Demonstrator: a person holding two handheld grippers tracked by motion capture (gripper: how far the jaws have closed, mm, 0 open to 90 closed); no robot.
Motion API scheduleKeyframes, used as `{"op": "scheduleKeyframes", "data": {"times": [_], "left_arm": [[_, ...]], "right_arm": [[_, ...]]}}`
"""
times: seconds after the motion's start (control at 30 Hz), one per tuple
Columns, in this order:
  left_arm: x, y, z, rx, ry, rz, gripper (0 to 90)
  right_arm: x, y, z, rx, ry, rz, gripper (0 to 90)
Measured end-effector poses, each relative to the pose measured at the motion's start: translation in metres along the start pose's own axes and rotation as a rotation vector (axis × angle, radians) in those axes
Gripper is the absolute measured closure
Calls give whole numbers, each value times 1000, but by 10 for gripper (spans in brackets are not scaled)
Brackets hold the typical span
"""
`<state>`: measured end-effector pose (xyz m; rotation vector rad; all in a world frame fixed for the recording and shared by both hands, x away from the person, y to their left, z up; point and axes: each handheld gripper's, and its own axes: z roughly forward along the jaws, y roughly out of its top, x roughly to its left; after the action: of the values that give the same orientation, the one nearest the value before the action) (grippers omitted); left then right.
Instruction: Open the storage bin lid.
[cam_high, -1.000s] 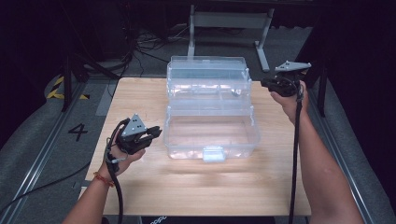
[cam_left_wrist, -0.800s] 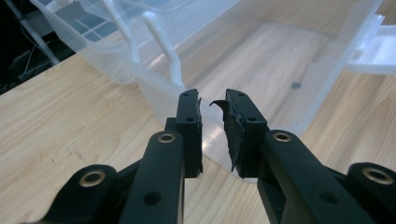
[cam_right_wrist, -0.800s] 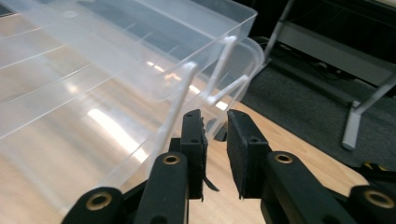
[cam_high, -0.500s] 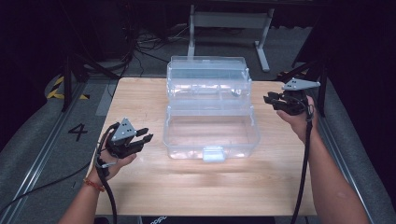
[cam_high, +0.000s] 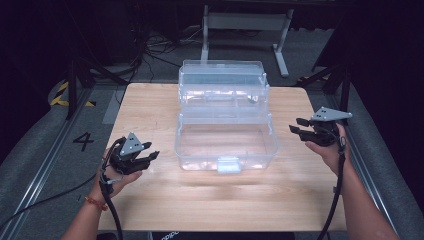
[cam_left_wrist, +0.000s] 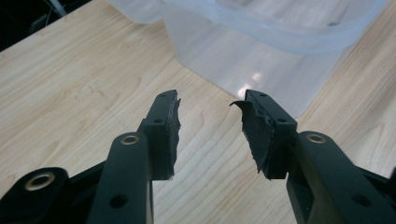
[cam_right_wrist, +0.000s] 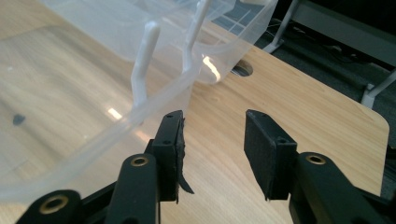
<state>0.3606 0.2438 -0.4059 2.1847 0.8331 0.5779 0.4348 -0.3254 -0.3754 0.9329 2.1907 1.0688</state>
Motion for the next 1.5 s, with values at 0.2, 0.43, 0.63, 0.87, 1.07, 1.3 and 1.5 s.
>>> {"op": "scheduleKeyframes", "data": {"times": [0.2, 0.43, 0.63, 0.87, 1.07, 1.3, 1.5], "left_arm": [[3, -8, 0, 25, 7, -23, 544], [4, -19, 3, 66, 15, -40, 466], [4, -28, 6, 116, 23, -30, 397], [3, -36, 12, 162, 7, -38, 293], [-2, -48, 15, 162, -34, -57, 258], [-6, -57, 17, 187, -51, -49, 246], [-8, -62, 13, 159, -67, -82, 232]], "right_arm": [[4, -15, -8, 9, -3, -7, 522], [10, -32, -10, 39, -24, -23, 411], [18, -43, -9, 73, -37, -50, 357], [26, -56, -8, 99, -34, -54, 336], [32, -73, -7, 132, -38, -46, 307], [38, -91, -11, 149, -27, -30, 302], [44, -107, -17, 145, -5, 5, 268]]}}
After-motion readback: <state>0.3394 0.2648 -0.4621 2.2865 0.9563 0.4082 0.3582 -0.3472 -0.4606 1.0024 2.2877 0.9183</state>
